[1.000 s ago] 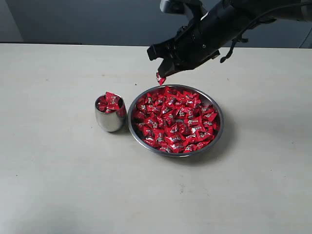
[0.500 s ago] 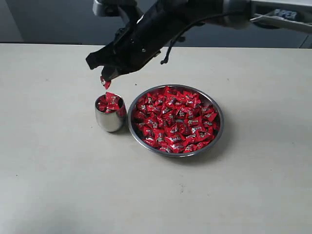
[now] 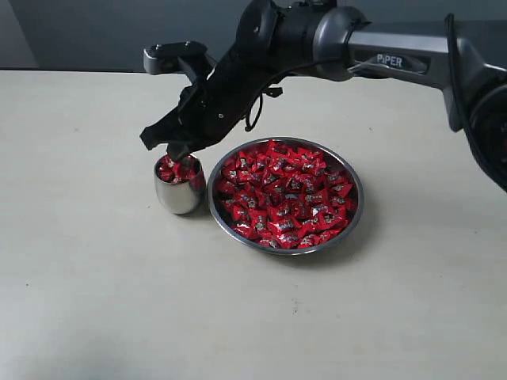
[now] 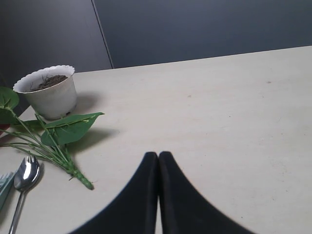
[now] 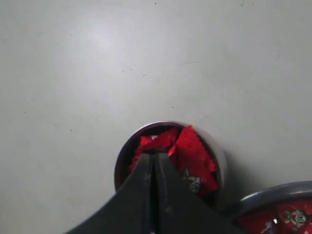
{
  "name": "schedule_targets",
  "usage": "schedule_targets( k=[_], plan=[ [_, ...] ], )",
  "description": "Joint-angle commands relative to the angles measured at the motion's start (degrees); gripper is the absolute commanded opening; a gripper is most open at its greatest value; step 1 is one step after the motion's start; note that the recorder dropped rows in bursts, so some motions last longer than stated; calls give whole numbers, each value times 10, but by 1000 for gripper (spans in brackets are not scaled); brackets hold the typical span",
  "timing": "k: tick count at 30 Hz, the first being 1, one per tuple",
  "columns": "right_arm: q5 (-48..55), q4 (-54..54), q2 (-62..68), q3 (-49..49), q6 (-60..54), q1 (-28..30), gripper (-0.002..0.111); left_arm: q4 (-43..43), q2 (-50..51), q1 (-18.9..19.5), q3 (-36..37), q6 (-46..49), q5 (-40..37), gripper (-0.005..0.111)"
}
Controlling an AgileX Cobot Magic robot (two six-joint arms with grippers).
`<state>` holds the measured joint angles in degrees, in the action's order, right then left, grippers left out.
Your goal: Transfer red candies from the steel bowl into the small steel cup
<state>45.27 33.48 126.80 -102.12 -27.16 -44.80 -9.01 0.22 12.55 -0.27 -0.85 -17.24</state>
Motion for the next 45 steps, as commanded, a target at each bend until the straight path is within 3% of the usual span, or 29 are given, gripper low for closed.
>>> schedule_targets(
  k=[1, 5, 11, 13, 20, 24, 26, 27, 31, 40, 45],
  plan=[
    [-2, -5, 2, -4, -2, 0, -1, -1, -2, -1, 3, -2, 6, 0],
    [-2, -4, 2, -4, -2, 0, 1, -1, -2, -1, 3, -2, 6, 0],
    [-3, -4, 2, -4, -2, 0, 30, -1, -2, -1, 3, -2, 6, 0],
    [-4, -4, -1, -6, -2, 0, 33, -1, -2, -1, 3, -2, 6, 0],
    [26, -35, -34, -45, 21, 2, 32, -1, -2, -1, 3, -2, 4, 0],
    [68, -150, -96, -45, 108, 2, 32, -1, -2, -1, 3, -2, 4, 0],
    [119, -254, -137, -42, 203, 2, 7, -1, -2, -1, 3, -2, 4, 0],
    [128, -282, -155, -36, 220, 2, 0, -1, -2, -1, 3, -2, 4, 0],
    [108, -332, -243, 24, 248, 2, 0, -1, -2, -1, 3, -2, 4, 0],
    [8, -335, -381, 185, 250, 2, 0, -1, -2, -1, 3, -2, 4, 0],
    [54, -329, -404, 199, 272, 2, 0, -1, -2, -1, 3, -2, 5, 0]
  ],
)
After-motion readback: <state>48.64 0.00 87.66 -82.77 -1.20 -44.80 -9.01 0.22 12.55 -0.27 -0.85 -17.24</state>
